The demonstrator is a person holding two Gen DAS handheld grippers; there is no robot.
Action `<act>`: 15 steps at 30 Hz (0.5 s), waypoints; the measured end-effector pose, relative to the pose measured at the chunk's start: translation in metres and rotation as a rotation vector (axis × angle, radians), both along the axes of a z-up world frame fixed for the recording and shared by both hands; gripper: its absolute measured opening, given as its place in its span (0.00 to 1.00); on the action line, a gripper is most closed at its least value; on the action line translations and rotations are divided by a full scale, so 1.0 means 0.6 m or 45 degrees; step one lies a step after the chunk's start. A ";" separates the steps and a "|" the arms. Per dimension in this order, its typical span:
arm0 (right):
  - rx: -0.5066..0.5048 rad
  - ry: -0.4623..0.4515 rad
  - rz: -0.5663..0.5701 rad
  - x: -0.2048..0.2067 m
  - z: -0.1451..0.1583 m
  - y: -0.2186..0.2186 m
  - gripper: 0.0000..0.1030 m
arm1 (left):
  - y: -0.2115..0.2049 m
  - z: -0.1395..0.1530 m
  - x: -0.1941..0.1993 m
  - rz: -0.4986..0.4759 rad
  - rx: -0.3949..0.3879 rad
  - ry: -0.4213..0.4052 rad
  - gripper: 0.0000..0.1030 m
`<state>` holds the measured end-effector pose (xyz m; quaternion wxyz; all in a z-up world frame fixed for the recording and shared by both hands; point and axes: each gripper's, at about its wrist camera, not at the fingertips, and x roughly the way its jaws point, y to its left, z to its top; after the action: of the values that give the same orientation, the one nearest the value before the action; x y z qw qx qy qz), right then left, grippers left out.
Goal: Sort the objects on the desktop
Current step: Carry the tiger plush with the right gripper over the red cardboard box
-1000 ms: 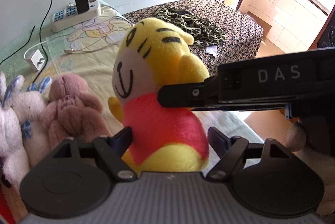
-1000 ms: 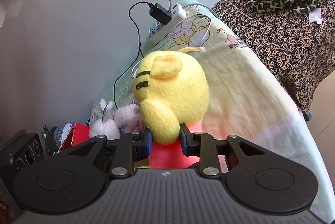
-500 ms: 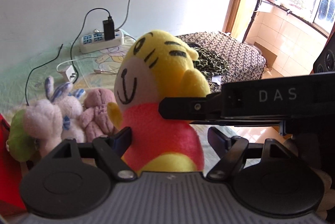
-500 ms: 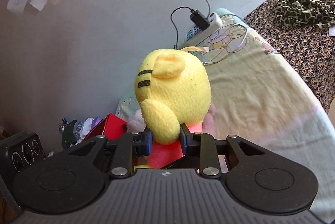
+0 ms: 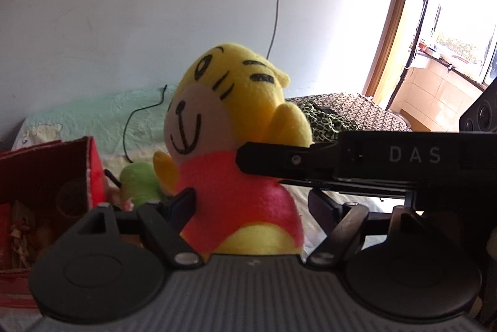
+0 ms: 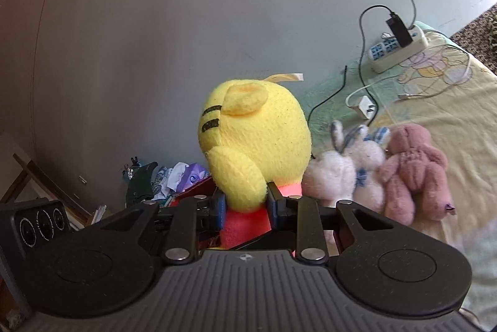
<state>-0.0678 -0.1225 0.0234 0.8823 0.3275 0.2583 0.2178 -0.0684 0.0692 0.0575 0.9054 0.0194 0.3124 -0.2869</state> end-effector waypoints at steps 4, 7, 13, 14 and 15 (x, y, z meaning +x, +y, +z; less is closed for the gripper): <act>0.004 -0.055 0.026 0.011 0.015 0.062 0.27 | 0.073 0.015 0.003 0.041 -0.022 -0.036 0.77; 0.003 -0.094 0.054 0.025 0.023 0.108 0.27 | 0.123 0.022 0.009 0.068 -0.030 -0.062 0.77; -0.001 -0.125 0.051 0.061 0.015 0.189 0.27 | 0.203 0.019 0.037 0.086 0.010 -0.072 0.77; -0.003 -0.120 0.044 0.066 0.012 0.198 0.27 | 0.211 0.016 0.044 0.084 0.017 -0.065 0.77; -0.008 -0.116 0.034 0.072 0.012 0.209 0.27 | 0.228 0.014 0.055 0.078 0.022 -0.061 0.77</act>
<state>-0.0248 0.0029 0.0305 0.8912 0.3112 0.2229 0.2433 -0.0354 0.2060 0.0658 0.9207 0.0243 0.2936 -0.2558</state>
